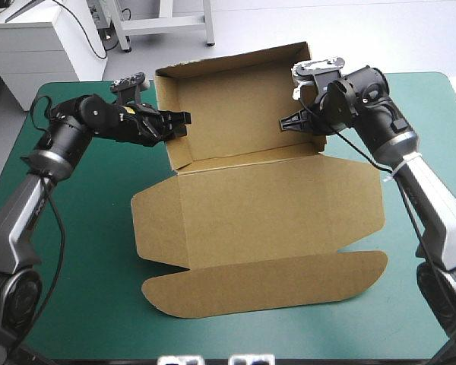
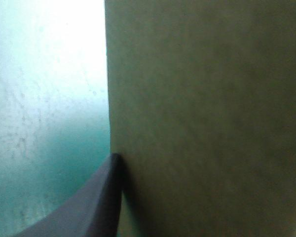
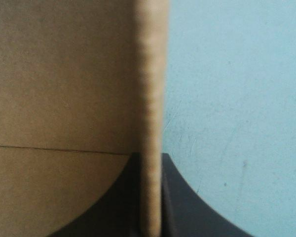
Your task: Fold the box
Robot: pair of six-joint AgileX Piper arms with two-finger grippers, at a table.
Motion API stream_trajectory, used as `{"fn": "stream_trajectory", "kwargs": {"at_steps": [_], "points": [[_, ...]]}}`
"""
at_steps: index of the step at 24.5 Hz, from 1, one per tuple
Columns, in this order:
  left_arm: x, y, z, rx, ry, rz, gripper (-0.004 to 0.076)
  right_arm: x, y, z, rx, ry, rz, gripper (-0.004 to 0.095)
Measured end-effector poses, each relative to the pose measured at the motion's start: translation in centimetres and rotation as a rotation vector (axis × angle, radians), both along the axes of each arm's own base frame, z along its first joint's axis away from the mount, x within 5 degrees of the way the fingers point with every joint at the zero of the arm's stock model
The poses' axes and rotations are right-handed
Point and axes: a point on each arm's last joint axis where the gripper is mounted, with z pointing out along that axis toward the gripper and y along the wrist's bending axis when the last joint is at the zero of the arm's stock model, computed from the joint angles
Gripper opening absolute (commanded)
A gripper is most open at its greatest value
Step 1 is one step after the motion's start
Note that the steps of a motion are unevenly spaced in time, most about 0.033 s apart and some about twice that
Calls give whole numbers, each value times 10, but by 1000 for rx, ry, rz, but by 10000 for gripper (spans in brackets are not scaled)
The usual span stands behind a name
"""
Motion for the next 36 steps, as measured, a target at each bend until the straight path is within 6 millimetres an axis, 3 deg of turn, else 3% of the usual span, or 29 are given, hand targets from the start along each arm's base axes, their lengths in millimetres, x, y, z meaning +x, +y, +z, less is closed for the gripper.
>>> {"fn": "stream_trajectory", "kwargs": {"at_steps": [7, 12, 15, 19, 26, 36], "points": [[34, -9, -18, 83, 154, -45, -8, 15, 2, -28, -1, 114, -14, -14], [44, -12, -36, 206, 229, -36, -8, 31, 11, -60, 23, 210, -4, -14], [46, -30, -55, 312, 251, -50, -8, 39, 13, -82, 1, 280, -13, -14], [47, -50, -75, 370, 282, -64, -8, 41, 7, -90, -34, 318, -31, -14], [47, -48, -79, 406, 316, -43, -8, 44, -1, -95, 31, 360, -17, -14], [44, -48, -81, 448, 335, -49, -8, 45, 0, -120, 57, 422, -7, -14]]}}
